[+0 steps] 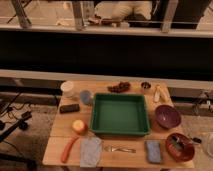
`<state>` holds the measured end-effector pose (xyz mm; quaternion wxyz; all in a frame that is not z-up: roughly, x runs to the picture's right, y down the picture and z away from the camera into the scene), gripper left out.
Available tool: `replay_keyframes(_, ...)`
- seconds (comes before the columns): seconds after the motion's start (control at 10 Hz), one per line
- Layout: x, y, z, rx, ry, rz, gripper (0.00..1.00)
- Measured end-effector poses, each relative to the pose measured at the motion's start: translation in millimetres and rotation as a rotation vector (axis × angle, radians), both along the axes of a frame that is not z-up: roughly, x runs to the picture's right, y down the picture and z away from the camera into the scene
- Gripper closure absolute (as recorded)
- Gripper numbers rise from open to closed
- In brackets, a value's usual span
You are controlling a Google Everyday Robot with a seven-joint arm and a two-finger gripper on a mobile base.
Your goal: Wipe red bowl with brush
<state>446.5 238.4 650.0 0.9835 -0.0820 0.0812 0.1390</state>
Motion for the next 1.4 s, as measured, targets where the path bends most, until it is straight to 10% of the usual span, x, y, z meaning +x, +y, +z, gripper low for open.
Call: replay_keyframes(1.4, 51, 20, -30.3, -0.042, 0.081, 0.094, 0.97)
